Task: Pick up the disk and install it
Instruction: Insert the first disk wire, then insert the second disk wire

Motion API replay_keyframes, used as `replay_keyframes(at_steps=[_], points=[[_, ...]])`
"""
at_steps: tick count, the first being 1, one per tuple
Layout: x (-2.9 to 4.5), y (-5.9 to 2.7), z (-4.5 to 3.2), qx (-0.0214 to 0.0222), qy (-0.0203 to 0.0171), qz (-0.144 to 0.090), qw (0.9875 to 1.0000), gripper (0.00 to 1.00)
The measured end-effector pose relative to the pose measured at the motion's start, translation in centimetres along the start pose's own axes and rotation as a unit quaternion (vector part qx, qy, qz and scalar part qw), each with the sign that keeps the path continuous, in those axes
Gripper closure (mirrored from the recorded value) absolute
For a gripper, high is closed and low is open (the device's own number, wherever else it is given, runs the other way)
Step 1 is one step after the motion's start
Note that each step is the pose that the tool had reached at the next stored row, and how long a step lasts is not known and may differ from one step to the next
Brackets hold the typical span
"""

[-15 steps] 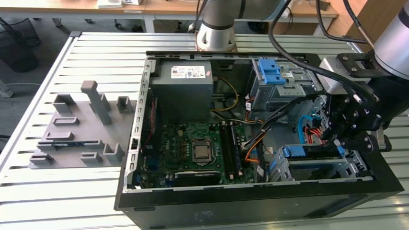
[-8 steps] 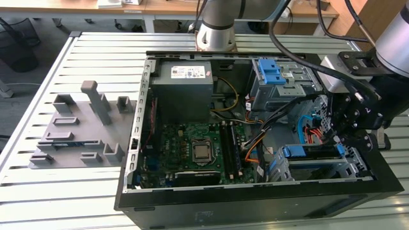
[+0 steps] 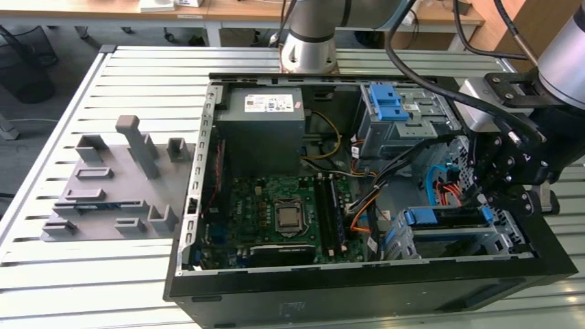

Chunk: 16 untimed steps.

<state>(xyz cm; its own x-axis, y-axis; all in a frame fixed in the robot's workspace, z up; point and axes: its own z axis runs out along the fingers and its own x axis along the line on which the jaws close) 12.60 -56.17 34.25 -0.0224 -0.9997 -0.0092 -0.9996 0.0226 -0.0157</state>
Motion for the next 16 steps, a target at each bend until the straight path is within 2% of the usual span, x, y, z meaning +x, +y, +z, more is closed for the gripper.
replay_keyframes(at_steps=[16], points=[[0.0,0.08,-0.05,0.0,0.0,0.0,1.0,0.89]])
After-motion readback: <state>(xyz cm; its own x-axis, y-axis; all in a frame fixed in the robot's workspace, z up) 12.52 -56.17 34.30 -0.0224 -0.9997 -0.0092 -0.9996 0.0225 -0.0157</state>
